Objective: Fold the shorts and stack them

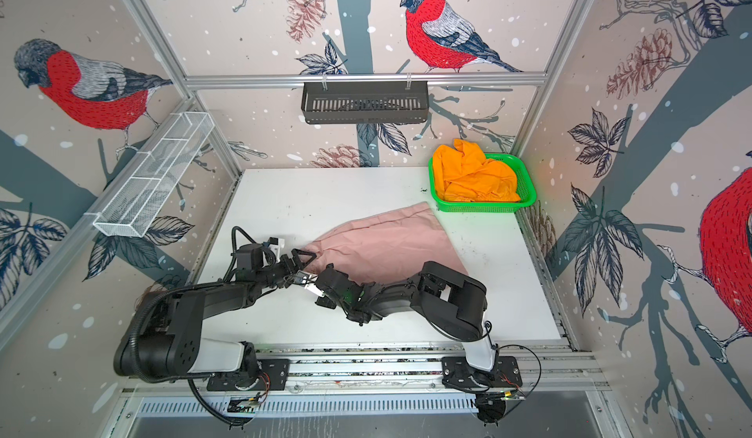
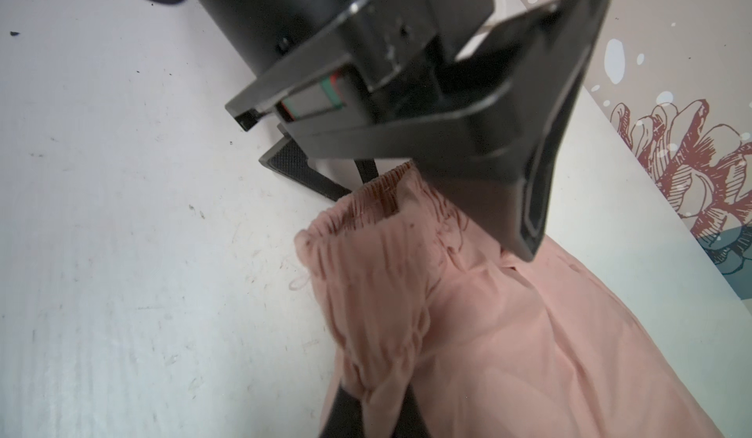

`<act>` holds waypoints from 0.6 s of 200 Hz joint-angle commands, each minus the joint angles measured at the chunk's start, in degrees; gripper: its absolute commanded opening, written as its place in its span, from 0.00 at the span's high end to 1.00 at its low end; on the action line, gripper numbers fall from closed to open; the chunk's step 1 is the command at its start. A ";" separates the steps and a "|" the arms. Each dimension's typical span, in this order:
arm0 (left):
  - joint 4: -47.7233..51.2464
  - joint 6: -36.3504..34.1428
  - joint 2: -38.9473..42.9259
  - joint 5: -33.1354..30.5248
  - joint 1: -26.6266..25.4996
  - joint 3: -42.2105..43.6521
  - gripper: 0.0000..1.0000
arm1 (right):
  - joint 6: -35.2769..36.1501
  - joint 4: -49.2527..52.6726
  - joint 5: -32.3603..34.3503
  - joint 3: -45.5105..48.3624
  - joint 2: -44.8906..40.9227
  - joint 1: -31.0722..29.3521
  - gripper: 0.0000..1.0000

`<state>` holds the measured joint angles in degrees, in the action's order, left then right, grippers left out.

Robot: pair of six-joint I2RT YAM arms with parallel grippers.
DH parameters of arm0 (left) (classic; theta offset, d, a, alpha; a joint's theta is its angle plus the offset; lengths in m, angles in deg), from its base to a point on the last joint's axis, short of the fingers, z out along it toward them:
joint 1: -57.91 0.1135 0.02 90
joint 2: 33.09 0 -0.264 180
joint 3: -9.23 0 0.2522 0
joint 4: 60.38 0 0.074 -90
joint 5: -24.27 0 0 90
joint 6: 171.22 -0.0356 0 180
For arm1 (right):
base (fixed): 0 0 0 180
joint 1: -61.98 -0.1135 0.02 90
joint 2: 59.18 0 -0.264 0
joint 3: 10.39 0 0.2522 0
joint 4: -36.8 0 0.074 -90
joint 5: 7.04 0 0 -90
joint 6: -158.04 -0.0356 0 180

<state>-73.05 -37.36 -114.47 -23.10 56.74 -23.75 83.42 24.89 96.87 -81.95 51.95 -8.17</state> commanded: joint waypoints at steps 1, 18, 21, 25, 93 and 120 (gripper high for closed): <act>-2.33 -0.44 -2.27 -0.01 -1.70 -0.12 0.09 | 0.59 -2.78 0.80 0.07 0.22 -0.42 0.99; -3.48 -0.42 -4.25 0.40 -2.82 -0.20 0.41 | 0.30 -2.56 0.94 -0.37 0.48 -0.51 0.99; -3.64 -0.36 -4.61 0.55 -2.86 -0.13 0.51 | 0.33 -2.48 1.01 -0.38 0.53 -0.58 0.99; -3.62 -0.38 -4.99 0.75 -2.95 -0.23 0.63 | 0.29 -2.46 1.06 -0.47 0.57 -0.60 0.99; 20.38 -10.56 -0.70 -0.03 -2.81 -8.77 1.00 | -9.97 3.38 -6.61 6.16 -12.70 4.58 0.42; 31.48 -13.74 3.02 -0.74 -2.74 -14.53 1.00 | -13.08 9.15 -6.65 10.78 -22.08 9.43 0.45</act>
<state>-54.76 -46.08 -113.64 -23.67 53.90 -34.75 75.35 28.15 92.65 -73.67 35.23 -1.41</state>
